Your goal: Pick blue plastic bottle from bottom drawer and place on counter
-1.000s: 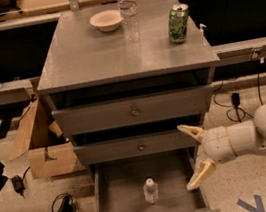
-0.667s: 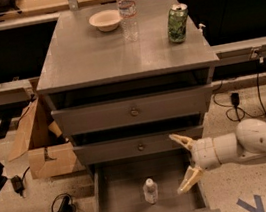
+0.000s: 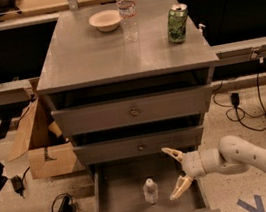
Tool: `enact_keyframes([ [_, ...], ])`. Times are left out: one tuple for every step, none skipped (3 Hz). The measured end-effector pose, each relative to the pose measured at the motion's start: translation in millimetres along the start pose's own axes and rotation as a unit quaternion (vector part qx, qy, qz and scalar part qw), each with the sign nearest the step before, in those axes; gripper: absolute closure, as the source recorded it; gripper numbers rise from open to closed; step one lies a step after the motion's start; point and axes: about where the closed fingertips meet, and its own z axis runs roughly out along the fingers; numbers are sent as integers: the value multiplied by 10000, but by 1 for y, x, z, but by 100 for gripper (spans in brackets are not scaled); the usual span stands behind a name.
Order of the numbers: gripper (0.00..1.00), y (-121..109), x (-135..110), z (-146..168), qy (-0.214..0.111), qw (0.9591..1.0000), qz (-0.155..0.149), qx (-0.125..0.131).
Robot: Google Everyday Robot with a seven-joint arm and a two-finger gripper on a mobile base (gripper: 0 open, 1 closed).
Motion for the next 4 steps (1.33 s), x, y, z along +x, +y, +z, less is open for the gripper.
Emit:
enact_keyframes([
  [0,1,2,3,-28,10000,41,10],
  [0,-1,13,11,-117,9999,108,33],
  [0,-9,49,28,-221,9996,144,100],
  [0,-23,95,45,-379,9991,95,162],
])
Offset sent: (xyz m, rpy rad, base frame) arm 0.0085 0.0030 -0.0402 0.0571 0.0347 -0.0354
